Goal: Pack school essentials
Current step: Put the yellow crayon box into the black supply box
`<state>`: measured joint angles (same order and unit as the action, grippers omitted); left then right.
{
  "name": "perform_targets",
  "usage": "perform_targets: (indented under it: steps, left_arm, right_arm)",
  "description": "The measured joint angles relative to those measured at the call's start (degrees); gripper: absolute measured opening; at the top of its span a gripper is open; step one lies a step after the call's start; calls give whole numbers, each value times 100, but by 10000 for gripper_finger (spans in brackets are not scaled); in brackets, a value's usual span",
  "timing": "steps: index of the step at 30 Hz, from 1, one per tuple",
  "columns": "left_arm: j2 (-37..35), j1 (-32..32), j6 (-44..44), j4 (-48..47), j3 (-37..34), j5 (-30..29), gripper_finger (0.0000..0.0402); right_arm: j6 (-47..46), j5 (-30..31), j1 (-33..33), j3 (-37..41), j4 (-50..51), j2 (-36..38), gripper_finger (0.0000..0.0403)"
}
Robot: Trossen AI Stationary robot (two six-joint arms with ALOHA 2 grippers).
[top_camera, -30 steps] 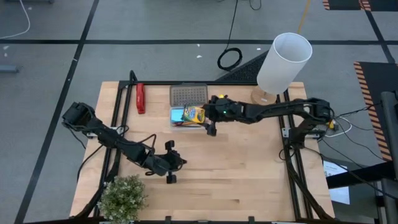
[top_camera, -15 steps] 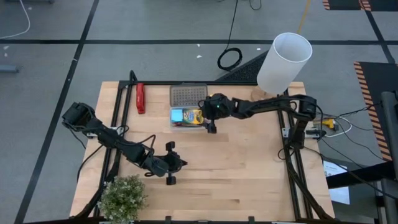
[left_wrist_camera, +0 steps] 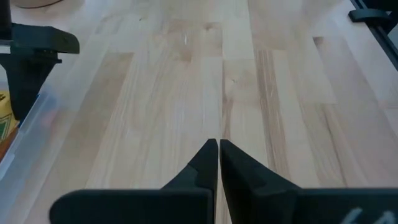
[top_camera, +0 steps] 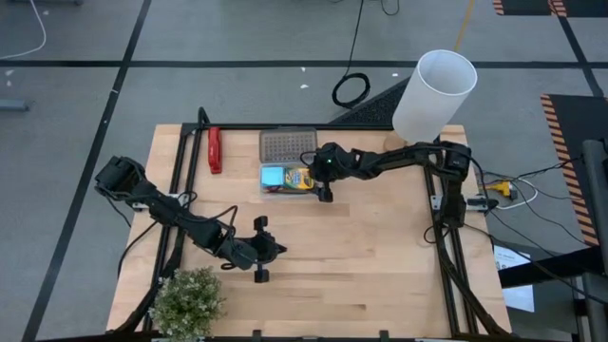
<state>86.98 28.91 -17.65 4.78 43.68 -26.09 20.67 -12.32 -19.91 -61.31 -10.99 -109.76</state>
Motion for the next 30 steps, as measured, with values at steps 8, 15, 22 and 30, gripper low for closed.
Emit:
perform_targets:
  steps: [8, 15, 22, 30]
  left_arm:
    - [0, 0, 0, 3, 0, 0, 21]
    - [1, 0, 0, 11, 0, 2, 21]
    - [1, 0, -4, 12, 0, 2, 21]
    - [2, 0, -7, 18, 0, 2, 21]
  right_arm:
    - [13, -23, -8, -3, -28, -82, 329]
    - [19, -15, -16, -3, 10, -65, 329]
    - [19, 9, -17, 1, 25, -46, 329]
    - [63, 33, -27, 10, 311, 240, 338]
